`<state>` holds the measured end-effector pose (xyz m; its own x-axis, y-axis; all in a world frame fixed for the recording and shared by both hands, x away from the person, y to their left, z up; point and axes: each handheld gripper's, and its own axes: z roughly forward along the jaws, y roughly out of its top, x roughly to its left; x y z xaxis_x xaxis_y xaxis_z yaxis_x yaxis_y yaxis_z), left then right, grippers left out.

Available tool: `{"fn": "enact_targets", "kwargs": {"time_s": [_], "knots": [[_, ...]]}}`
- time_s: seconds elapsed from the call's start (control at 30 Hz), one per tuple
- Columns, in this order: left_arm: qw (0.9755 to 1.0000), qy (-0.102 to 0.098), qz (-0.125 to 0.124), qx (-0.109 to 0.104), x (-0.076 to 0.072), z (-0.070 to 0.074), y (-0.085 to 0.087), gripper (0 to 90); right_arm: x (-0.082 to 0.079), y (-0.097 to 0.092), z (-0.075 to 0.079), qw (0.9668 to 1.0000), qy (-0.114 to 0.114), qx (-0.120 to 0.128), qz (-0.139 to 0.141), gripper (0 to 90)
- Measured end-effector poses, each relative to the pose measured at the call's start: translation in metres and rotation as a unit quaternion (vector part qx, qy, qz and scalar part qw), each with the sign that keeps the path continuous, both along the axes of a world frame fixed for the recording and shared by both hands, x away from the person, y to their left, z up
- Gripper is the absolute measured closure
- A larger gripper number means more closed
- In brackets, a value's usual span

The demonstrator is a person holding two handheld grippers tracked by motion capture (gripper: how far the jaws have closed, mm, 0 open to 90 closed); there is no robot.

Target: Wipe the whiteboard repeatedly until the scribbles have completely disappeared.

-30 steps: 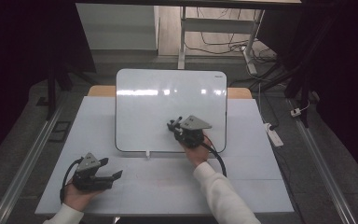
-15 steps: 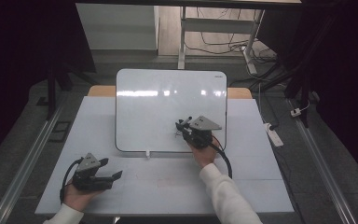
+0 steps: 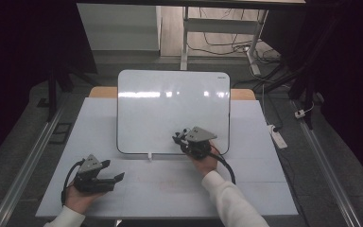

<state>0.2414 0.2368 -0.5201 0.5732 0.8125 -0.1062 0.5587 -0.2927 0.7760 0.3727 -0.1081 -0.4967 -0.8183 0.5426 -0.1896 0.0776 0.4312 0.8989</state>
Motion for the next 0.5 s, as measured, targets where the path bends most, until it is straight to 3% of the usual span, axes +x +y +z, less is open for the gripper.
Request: {"fn": "enact_targets", "kwargs": {"time_s": [0.03,0.13,0.2,0.23,0.33,0.4,0.5], "knots": [[1.0,-0.001,0.0,0.0,-0.001,0.0,0.0,23.4,0.002,-0.002,0.002,1.0,0.003,0.0,0.001,77.9],[1.0,-0.003,0.002,-0.001,-0.002,0.001,0.001,23.4,0.014,-0.017,0.011,0.9982,-0.013,0.037,-0.046,78.0],[1.0,-0.002,0.002,-0.001,-0.001,0.001,0.001,23.4,0.017,-0.022,0.014,0.9968,-0.007,0.054,-0.058,78.0],[1.0,-0.001,0.002,-0.002,-0.001,0.001,0.001,23.4,0.014,-0.02,0.012,0.997,-0.01,0.051,-0.058,78.0],[1.0,0.001,0.001,0.0,0.001,0.0,0.0,23.4,0.002,-0.006,0.002,0.9999,-0.001,0.011,-0.01,78.0],[1.0,0.0,0.0,-0.001,-0.001,0.0,0.001,23.4,0.005,-0.008,0.004,1.0,-0.004,0.004,-0.006,78.0],[1.0,-0.002,0.004,-0.003,-0.002,0.001,0.002,23.4,0.019,-0.027,0.016,0.9969,-0.02,0.044,-0.063,78.0]]}}
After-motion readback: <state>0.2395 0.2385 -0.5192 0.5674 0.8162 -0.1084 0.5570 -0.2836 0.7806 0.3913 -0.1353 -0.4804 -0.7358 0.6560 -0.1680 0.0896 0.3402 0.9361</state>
